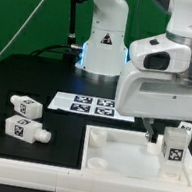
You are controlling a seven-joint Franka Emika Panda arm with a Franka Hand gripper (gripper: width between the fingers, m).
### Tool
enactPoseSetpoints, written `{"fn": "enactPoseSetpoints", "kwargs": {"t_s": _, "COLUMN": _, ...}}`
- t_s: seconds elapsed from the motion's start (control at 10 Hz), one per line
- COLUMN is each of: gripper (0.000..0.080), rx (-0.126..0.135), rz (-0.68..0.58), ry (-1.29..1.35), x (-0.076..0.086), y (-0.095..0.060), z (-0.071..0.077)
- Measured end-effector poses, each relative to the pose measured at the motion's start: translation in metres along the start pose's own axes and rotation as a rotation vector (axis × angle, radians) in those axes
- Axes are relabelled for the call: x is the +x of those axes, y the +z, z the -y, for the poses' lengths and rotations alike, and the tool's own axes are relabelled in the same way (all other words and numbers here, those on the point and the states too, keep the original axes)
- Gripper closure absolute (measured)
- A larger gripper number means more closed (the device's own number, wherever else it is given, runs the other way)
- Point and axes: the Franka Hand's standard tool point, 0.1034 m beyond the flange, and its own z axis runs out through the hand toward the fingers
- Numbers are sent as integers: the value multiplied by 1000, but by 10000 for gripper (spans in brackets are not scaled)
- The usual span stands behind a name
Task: Assemble one leg
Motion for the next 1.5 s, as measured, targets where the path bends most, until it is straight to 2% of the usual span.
{"fn": "enactPoseSetpoints", "kwargs": {"t_s": 0.1, "gripper": 151, "rx": 0, "rz": 1, "ry": 2, "x": -1, "y": 1, "z": 1}}
{"fn": "enactPoseSetpoints", "kwargs": {"t_s": 0.2, "gripper": 261, "rx": 0, "rz": 1, "ry": 5, "x": -1, "y": 1, "z": 0}}
{"fn": "enactPoseSetpoints", "kwargs": {"t_s": 0.3, "gripper": 411, "rx": 0, "rz": 1, "ry": 5, "x": -1, "y": 1, "z": 0}}
{"fn": "enactPoseSetpoints", "kwargs": {"t_s": 0.4, "gripper": 411, "rx": 1, "rz": 2, "ry": 88, "x": -1, "y": 1, "z": 0}}
{"fn": "enactPoseSetpoints", "kwargs": {"t_s": 0.5, "gripper": 508, "rx": 0, "rz": 2, "ry": 159, "x": -1, "y": 1, "z": -1}}
{"fn": "enactPoseSetpoints", "kwargs": {"t_s": 0.7, "gripper": 509, "rx": 1, "rz": -12, "ry": 314, "x": 0, "y": 2, "z": -2}}
{"fn": "enactPoseSetpoints", "kwargs": {"t_s": 0.9, "gripper": 509, "rx": 13, "rz": -70, "ry": 477, "x": 1, "y": 5, "z": -5}}
{"fn": "enactPoseSetpoints", "kwargs": {"t_s": 1.1, "gripper": 509, "rx": 63, "rz": -82, "ry": 816, "x": 3, "y": 5, "z": -7}}
{"fn": "enactPoseSetpoints", "kwargs": {"t_s": 1.4, "gripper": 509, "rx": 144, "rz": -28, "ry": 1275, "x": 3, "y": 6, "z": -5}}
{"fn": "enactPoseSetpoints", "kwargs": {"t_s": 1.5, "gripper": 509, "rx": 159, "rz": -15, "ry": 1357, "x": 3, "y": 6, "z": -6}}
